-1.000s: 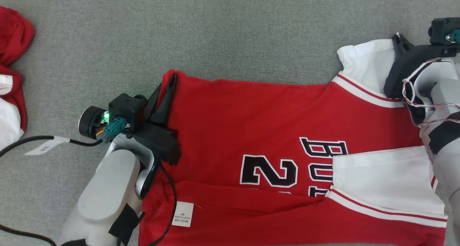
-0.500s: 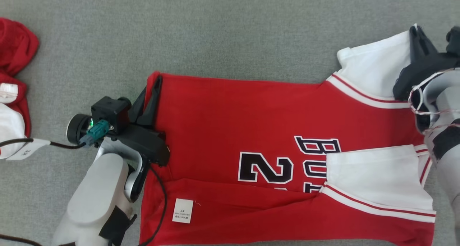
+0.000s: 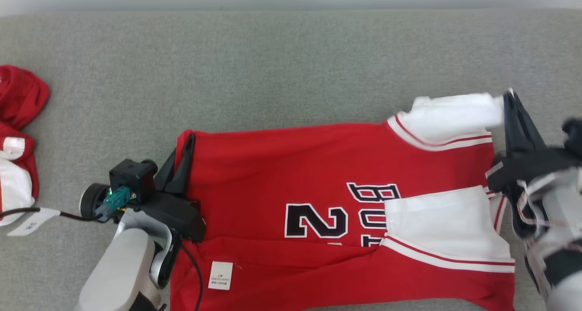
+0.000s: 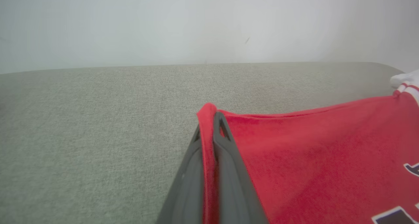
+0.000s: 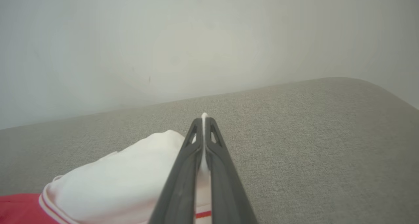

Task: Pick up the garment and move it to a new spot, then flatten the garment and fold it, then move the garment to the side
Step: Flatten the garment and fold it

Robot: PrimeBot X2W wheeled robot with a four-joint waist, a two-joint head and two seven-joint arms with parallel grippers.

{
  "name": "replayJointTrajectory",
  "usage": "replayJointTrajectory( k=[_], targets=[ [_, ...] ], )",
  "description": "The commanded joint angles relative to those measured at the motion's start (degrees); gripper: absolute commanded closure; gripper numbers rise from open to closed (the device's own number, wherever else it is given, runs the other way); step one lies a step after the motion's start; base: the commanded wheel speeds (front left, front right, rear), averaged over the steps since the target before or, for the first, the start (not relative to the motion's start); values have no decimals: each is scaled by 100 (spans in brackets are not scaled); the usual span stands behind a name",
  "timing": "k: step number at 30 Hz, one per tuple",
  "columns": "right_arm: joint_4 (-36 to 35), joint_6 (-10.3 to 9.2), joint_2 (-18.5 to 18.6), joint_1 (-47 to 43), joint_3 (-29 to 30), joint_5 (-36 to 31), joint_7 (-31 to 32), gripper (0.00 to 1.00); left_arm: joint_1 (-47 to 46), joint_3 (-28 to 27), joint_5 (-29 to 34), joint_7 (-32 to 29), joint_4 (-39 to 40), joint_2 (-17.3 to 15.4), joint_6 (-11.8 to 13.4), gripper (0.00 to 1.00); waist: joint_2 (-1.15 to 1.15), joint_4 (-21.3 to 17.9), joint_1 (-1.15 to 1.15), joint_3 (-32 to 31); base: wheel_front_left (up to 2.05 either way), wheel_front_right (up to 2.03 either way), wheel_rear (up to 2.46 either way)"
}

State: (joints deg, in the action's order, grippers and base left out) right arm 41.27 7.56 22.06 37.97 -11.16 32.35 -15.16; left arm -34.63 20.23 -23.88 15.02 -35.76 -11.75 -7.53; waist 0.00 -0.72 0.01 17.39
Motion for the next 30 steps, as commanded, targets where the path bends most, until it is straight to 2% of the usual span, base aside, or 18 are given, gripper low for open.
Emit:
replayJointTrajectory(
  k=[1,7,12,23,30],
  targets=[
    [-308,-11,23,-389,109,123,-9,100,137,-32,-29,6,57,-41,13,100,0,-111,-1,-146,0,0,0],
    [-1468,-10,-114,-1556,339,528,-10,100,345,-91,-29,6,182,-72,13,100,0,-159,-1,-248,0,0,0],
    [-2121,-10,-223,-2258,395,704,-10,100,556,-173,20,6,452,-120,13,100,0,-223,-1,-342,0,0,0],
    [-2406,-10,-308,-2939,633,798,-11,100,1498,-319,475,6,1508,-206,13,100,0,-257,-1,-535,0,0,0],
    [-2346,-10,-326,-3126,622,764,-11,100,1887,-283,532,6,1722,-156,13,100,0,-227,-1,-672,0,0,0]
  ],
)
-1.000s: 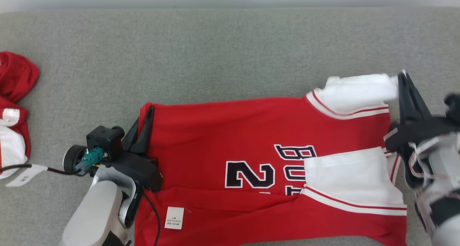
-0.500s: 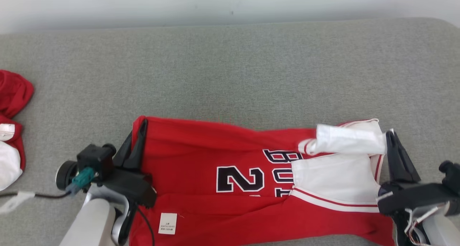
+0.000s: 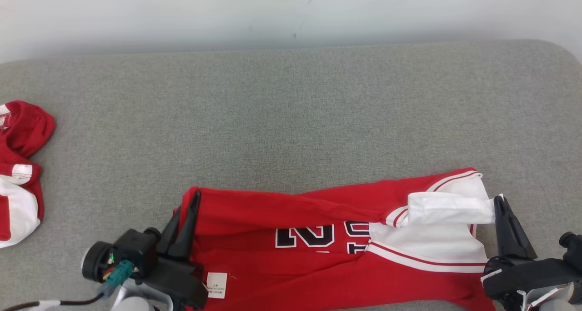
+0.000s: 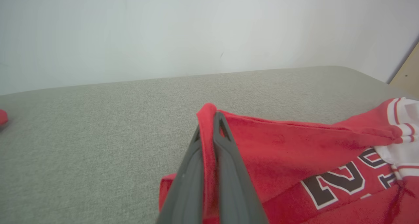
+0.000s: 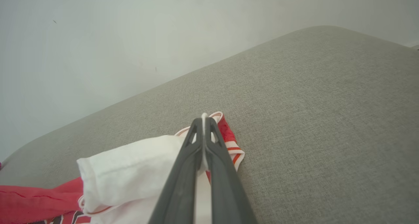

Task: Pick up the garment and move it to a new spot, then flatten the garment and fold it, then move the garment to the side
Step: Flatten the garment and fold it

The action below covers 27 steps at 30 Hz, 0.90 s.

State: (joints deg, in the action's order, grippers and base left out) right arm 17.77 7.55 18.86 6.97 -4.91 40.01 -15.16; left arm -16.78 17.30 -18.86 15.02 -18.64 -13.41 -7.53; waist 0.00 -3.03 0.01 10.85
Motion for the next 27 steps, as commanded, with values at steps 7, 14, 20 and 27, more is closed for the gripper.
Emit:
replayJointTrajectory(
  k=[7,14,20,27],
  targets=[
    [163,-9,-4,-129,-78,-75,-11,100,345,117,-42,6,-46,68,13,100,0,23,-1,-155,0,0,0],
    [517,-9,-2,-239,-188,-217,-10,100,589,-45,-19,6,-169,170,13,0,0,55,-1,-340,0,0,0],
    [685,-9,-68,-278,-36,-390,-11,0,947,-462,92,6,-2,315,13,0,0,104,-1,-457,0,0,0],
    [559,-9,-153,-448,161,-562,-11,0,1456,-1008,423,6,296,562,13,0,0,214,-1,-607,0,0,0]
  ],
)
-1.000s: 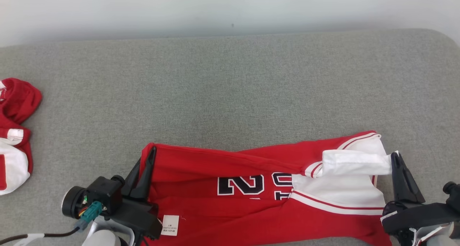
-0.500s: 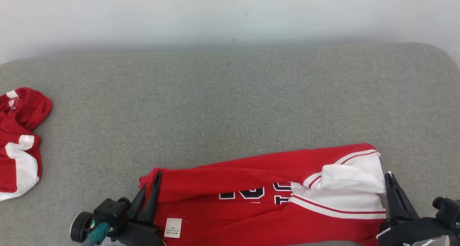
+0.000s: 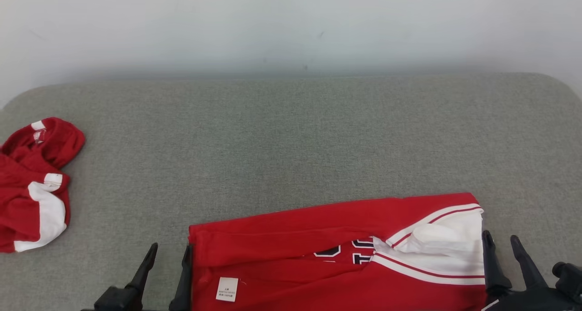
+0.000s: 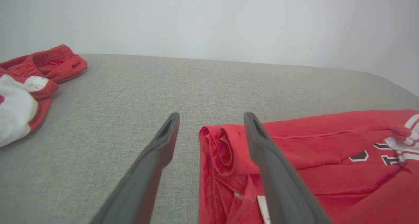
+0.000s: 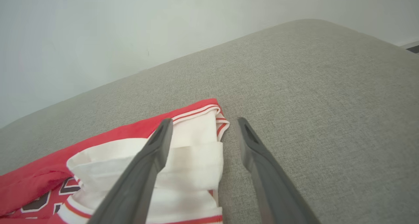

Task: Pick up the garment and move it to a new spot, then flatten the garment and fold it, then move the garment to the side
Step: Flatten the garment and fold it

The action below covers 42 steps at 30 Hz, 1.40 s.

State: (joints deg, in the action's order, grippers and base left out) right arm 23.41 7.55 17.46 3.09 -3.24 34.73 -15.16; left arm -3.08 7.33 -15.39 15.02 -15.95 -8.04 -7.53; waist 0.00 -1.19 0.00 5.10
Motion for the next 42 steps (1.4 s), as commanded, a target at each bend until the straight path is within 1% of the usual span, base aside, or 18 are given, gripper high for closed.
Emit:
replayJointTrajectory(
  k=[1,6,13,16,19,24,25,26,27,28,34,38,42],
  targets=[
    [2,-9,-5,-59,-12,-52,-11,0,128,-83,129,6,84,55,13,0,0,47,0,-49,0,0,0],
    [163,-9,80,107,-20,-173,-11,0,349,-366,348,6,267,220,13,0,0,90,0,-110,0,0,0],
    [1332,-9,152,634,-209,-445,-3,0,680,-759,828,6,555,443,59,0,0,277,0,-150,0,0,0],
    [1856,-9,105,849,-305,-483,106,0,771,-843,895,6,651,490,95,0,0,380,0,-161,0,0,0],
    [2230,-9,28,952,-429,-408,184,0,816,-881,899,6,666,505,93,0,0,474,0,-175,0,0,0],
    [2556,-9,-78,979,-768,-176,351,0,896,-913,797,6,696,517,142,0,0,543,0,-201,0,0,0],
    [2594,-8,-76,983,-836,-124,402,19,903,-905,789,6,693,517,143,0,0,550,0,-204,0,0,0],
    [2641,-8,-69,988,-898,-72,453,51,904,-894,794,6,683,518,146,0,0,554,0,-206,0,0,0],
    [2671,-8,-56,994,-955,-31,470,71,900,-886,794,6,671,518,157,0,0,555,0,-208,0,0,0],
    [2699,-8,-39,1014,-988,4,448,100,896,-883,824,6,662,518,173,0,0,555,0,-211,0,0,0],
    [2882,-11,167,1238,-1066,156,299,100,878,-904,950,6,621,518,198,0,0,511,0,-249,0,0,0],
    [3057,-15,521,1316,-943,112,145,100,910,-896,1008,6,600,518,233,0,0,474,0,-310,0,0,0],
    [3122,-11,716,1445,-807,33,56,100,970,-887,1042,6,602,517,253,0,0,429,0,-387,0,0,0]
  ],
)
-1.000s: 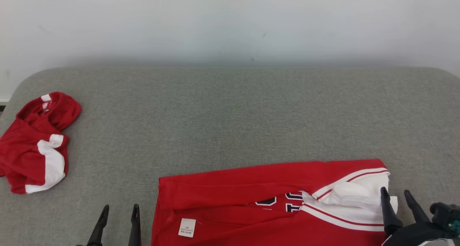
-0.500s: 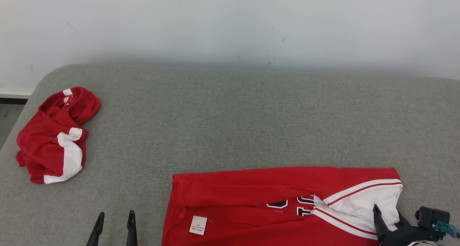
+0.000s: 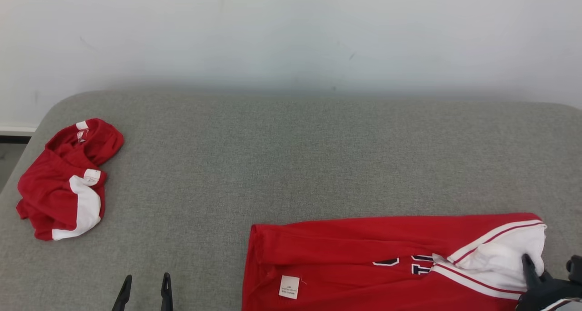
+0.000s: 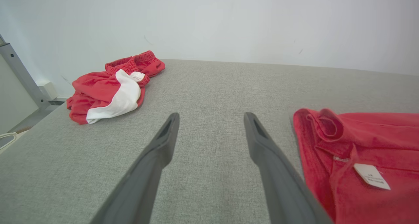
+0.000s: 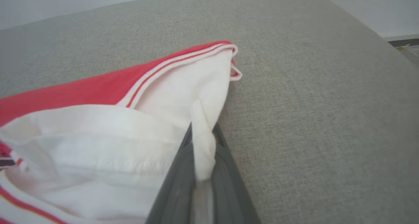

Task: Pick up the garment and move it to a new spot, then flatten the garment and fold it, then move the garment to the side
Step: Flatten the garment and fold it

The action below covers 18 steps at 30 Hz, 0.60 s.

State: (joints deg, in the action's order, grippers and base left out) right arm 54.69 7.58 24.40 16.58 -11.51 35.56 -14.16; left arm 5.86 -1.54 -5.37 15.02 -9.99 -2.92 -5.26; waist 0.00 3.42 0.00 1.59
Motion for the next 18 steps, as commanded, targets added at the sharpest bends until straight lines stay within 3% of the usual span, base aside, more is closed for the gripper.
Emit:
replayJointTrajectory(
  k=[1,9,18],
  targets=[
    [-18,-13,61,107,35,-63,-57,100,90,-3,42,6,5,5,20,0,0,-49,0,-54,0,0,0],
    [-702,-12,-92,-31,-29,335,-35,100,115,-98,70,6,-43,5,29,0,0,-165,0,-137,0,0,0],
    [-2878,-12,-315,-525,-621,1176,544,100,160,-237,51,6,-80,5,41,0,0,-212,0,-192,0,0,0]
  ],
)
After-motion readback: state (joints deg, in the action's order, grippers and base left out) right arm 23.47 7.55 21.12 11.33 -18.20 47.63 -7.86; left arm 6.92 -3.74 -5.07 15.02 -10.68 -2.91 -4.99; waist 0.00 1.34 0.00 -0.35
